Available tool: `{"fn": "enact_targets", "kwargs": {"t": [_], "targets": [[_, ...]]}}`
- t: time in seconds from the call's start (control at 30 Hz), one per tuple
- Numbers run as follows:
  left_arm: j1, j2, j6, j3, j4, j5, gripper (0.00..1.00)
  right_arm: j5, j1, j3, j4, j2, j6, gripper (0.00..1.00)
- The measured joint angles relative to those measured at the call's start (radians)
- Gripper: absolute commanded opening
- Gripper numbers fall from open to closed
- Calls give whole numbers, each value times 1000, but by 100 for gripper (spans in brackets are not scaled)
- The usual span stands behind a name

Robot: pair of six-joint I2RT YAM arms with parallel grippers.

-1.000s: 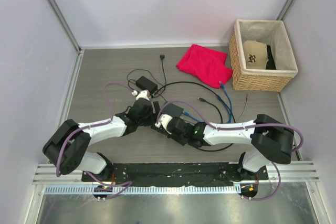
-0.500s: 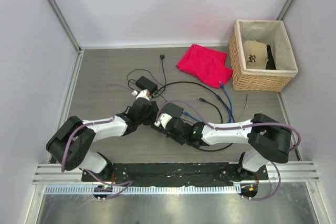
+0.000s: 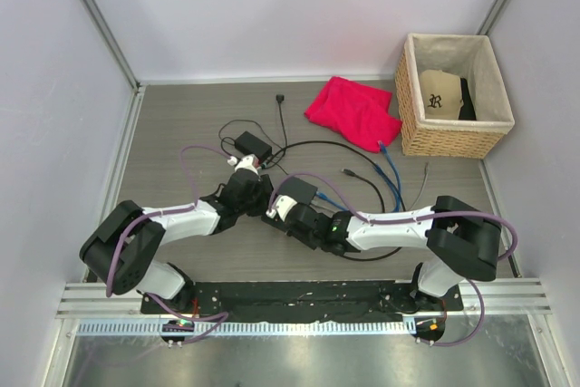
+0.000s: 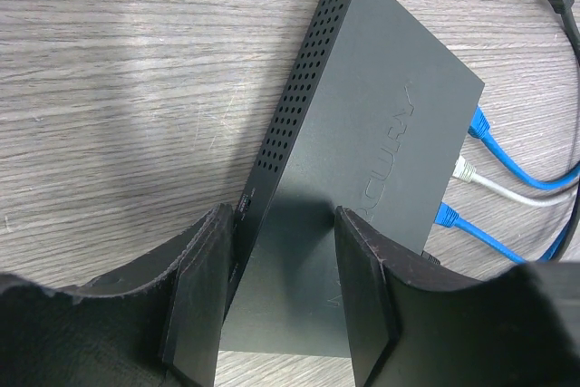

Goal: Insert the plug into the switch port

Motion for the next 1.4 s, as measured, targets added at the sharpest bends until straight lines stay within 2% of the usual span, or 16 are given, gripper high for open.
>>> {"fn": "enact_targets", "kwargs": {"t": [0.43, 0.73, 1.13, 1.4], "targets": [[9, 0, -5, 0, 0, 26, 52, -31, -1, 30, -42, 6, -11, 1], [11, 2, -69, -1, 1, 50, 50, -34, 0, 51, -94, 6, -33, 1], [22, -10, -225, -67, 103, 19, 50, 42, 21, -13, 14, -3, -46, 1], [13, -35, -256, -80, 82, -1, 50, 65, 27, -27, 29, -12, -25, 1]]}}
